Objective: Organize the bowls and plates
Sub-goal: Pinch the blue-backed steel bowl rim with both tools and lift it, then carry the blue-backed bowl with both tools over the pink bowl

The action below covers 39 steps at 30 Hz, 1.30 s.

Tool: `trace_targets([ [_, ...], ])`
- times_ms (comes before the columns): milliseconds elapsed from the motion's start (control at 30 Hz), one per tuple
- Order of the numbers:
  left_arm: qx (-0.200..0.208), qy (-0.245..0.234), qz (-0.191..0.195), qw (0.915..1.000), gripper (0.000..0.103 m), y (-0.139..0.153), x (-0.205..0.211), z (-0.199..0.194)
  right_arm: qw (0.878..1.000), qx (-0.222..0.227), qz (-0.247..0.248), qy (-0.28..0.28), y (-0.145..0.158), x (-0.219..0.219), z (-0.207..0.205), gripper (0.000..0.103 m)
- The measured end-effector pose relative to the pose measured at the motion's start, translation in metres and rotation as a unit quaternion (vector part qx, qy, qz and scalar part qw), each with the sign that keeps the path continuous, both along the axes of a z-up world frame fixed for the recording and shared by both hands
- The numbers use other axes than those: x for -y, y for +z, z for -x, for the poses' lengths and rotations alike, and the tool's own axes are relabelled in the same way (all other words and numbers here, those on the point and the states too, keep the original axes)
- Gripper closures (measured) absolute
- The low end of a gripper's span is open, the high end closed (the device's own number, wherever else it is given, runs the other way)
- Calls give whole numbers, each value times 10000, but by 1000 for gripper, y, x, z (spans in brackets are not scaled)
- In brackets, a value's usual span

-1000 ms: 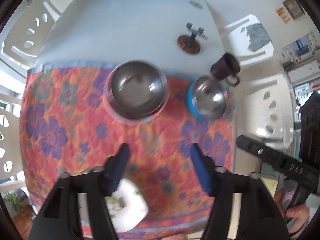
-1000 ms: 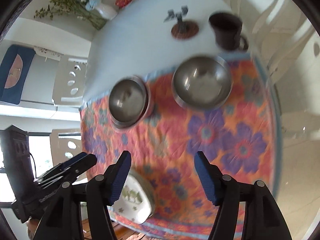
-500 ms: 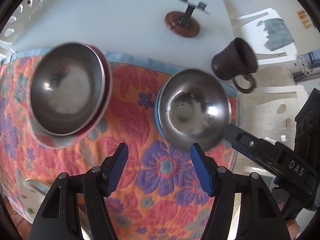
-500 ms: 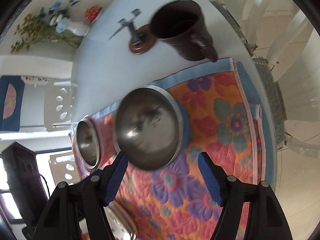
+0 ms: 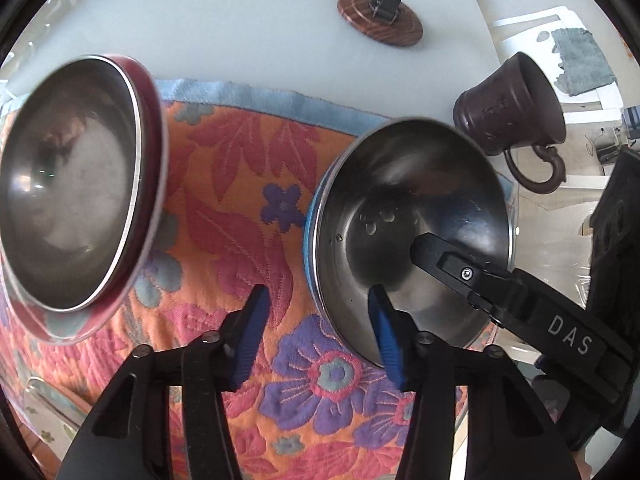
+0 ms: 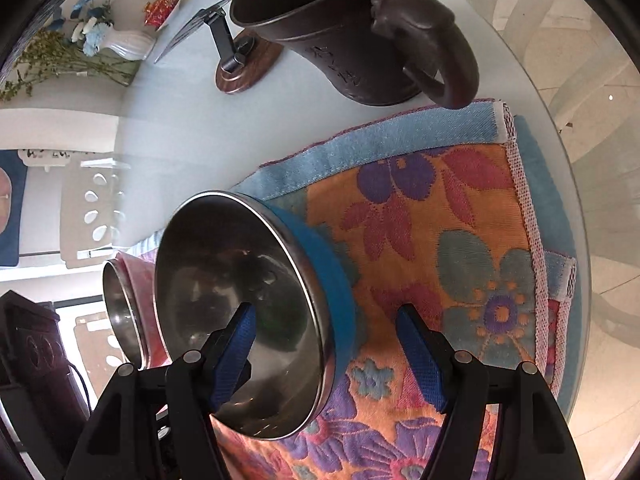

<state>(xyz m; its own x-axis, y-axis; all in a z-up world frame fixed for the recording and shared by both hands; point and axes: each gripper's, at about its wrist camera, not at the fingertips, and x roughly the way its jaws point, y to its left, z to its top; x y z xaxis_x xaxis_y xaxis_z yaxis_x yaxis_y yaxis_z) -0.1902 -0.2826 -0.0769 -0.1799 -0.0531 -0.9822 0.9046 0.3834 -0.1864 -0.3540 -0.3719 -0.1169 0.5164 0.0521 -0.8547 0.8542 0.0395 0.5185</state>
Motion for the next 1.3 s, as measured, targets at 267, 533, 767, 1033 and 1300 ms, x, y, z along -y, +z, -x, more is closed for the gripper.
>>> trace_targets([
  [267, -38, -64, 57, 10000, 82, -5, 5, 11, 9996, -256, 94, 51, 2, -1, 0, 67],
  [533, -161, -68, 101, 9998, 85, 4, 2, 9, 9992, -236, 308, 128, 16, -10, 0, 84],
  [767, -259, -2, 292, 9992, 85, 29, -19, -11, 9981, -260, 539, 168, 45, -25, -5, 84],
  [1033, -402, 44, 537, 9977, 85, 72, -37, -30, 9959, -245, 855, 159, 87, -43, -10, 84],
  [1300, -437, 67, 941, 9946, 85, 123, -56, -61, 9892, -324, 1399, 286, 153, -69, -34, 84],
])
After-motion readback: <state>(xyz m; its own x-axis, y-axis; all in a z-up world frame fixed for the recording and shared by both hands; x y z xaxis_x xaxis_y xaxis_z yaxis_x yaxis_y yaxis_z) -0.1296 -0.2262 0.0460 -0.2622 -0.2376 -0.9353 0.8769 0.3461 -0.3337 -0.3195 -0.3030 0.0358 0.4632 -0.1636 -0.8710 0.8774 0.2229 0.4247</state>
